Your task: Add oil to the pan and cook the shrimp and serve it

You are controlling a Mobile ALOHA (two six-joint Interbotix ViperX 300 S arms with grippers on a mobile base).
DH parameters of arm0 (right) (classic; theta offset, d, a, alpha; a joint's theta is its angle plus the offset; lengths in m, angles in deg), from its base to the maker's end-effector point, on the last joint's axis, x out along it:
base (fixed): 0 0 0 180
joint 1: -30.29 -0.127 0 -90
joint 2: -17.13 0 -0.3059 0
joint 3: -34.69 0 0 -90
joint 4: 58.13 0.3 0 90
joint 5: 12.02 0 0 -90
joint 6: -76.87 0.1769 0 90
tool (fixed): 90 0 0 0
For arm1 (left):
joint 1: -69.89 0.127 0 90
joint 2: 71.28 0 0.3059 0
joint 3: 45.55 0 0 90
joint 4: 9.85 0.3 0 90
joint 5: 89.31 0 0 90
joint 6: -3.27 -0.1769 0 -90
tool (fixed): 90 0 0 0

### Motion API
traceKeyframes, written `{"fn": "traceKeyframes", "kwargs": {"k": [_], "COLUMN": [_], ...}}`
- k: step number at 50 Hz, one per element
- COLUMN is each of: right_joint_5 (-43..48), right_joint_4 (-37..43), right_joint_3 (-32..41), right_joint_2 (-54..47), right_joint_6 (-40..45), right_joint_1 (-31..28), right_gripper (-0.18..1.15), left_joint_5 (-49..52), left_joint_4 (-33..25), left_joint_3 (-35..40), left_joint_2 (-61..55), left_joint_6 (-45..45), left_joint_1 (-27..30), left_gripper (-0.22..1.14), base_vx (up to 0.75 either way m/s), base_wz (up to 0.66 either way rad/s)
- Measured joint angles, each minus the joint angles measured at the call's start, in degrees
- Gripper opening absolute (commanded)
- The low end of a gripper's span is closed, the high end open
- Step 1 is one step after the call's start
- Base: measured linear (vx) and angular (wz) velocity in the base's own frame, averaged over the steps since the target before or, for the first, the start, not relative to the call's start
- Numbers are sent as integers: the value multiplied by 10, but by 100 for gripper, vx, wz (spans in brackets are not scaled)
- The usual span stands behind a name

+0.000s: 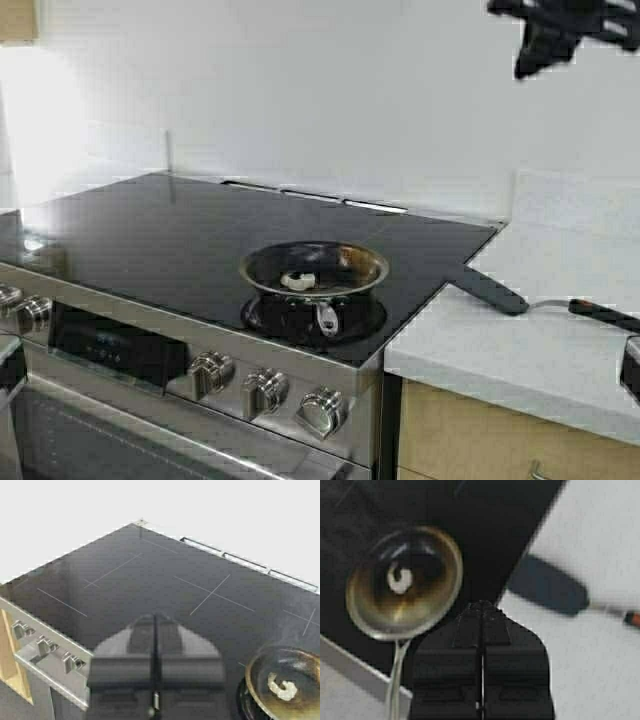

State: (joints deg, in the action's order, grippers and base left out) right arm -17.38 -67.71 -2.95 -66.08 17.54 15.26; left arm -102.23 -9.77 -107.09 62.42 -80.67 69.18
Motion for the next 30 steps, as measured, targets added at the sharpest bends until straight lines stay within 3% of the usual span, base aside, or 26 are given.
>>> {"fn": "traceKeyframes", "kwargs": {"k": [6,15,19,30], "right_joint_5": [40,153,210,312], "right_joint_4": [29,90,119,209], "right_joint_3": [-23,-77,-102,-148], "right_joint_2": [-16,-46,-62,-134], "right_joint_6": [20,55,66,76], "right_joint_1": [1,-8,-6,-25], "right_gripper": [23,83,102,103], "left_joint_5": [1,1,1,1], "left_joint_4": [0,0,-1,0], "left_joint_3": [0,0,0,0], "left_joint_2": [1,1,1,1], "left_joint_6": [0,6,6,6], "left_joint_1": [1,0,1,1], "left_gripper": [3,3,3,3], "base_vx": [0,0,0,0], "base_wz": [0,0,0,0]}}
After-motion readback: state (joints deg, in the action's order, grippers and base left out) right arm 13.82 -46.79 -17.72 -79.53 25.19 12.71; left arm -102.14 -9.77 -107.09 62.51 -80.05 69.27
